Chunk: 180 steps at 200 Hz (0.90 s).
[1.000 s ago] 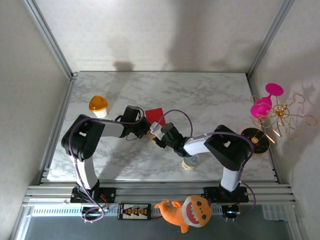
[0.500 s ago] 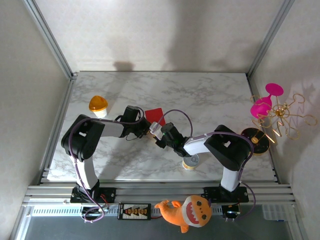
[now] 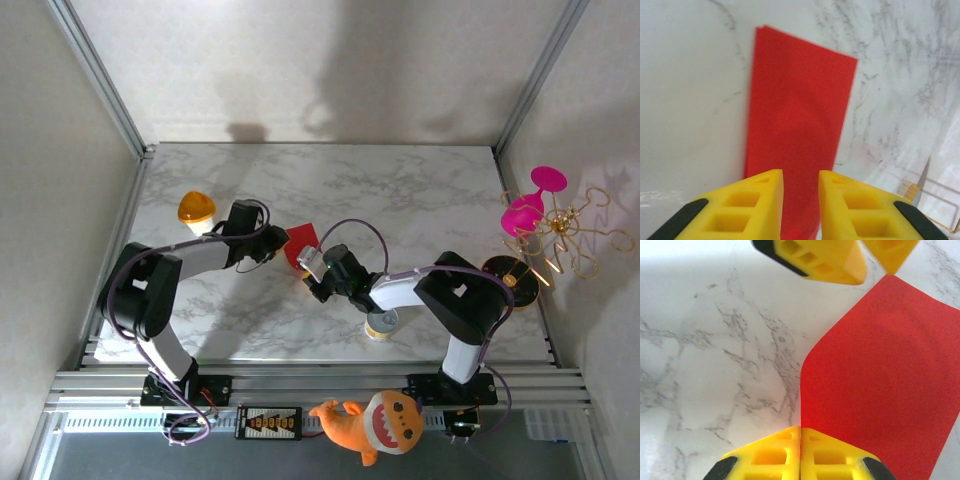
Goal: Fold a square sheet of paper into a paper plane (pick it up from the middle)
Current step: Third fold the triangle at the center of the table.
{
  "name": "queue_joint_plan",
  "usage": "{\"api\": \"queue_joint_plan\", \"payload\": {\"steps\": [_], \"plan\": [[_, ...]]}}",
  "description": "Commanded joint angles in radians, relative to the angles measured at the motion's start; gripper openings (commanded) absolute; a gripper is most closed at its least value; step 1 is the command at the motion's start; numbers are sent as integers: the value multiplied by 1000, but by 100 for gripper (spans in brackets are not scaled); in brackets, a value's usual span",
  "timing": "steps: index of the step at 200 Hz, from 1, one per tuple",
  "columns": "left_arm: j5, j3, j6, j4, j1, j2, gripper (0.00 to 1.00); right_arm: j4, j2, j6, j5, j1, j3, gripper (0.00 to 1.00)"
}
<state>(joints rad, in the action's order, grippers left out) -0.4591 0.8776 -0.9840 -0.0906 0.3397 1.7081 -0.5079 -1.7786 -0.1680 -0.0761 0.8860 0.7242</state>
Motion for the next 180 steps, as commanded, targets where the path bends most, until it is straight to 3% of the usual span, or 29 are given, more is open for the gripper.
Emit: {"api": "queue_joint_plan", "payload": {"steps": [1,104,180], "plan": [[15,46,45,22,14,4,24,11,37,79,-88,-10,-22,8],[61,226,172,187,68,231,14,32,38,175,-248,-21,-20,8],[83,248,240,253,85,289,6,92,6,255,-238,-77,38,12]]}}
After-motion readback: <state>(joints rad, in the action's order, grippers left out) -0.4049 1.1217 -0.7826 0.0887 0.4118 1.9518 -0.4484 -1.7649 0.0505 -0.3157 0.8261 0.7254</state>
